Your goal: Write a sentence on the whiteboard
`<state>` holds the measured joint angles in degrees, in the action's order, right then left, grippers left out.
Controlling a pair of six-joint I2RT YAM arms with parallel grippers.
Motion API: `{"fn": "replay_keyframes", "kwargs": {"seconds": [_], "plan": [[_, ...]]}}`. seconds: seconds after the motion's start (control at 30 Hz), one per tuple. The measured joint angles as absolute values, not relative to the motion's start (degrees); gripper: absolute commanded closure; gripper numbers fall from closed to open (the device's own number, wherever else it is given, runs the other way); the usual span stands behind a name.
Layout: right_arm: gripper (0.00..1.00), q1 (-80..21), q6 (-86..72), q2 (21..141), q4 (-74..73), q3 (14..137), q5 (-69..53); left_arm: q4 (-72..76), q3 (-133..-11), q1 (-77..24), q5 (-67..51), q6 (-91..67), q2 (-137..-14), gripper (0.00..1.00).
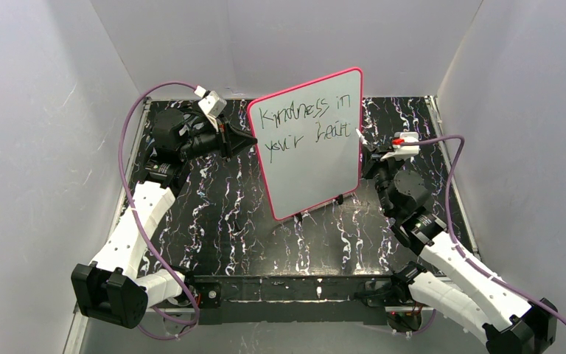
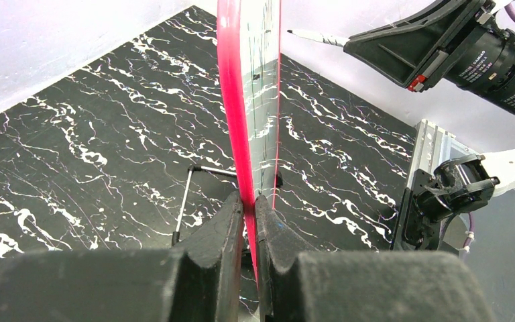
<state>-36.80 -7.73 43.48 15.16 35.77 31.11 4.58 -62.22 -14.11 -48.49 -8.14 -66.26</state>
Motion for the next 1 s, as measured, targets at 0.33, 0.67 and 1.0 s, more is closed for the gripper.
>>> {"fn": "replay_keyframes", "kwargs": {"seconds": [0.33,0.67,1.0], "plan": [[0.99,-36.75,-7.73,45.04,15.55,35.75,31.38,4.58,-62.22,-14.11,-48.56,-8.12,-66.26,1.00],[0.99,-36.75,-7.68,46.24,16.69,35.75,31.38,4.62,-62.22,-14.11,-49.12,-7.86,-66.26,1.00],[0.99,-36.56,-7.55,46.57,17.30,35.75,31.38,4.67,-62.22,-14.11,-49.54,-7.62,-66.26,1.00]]}}
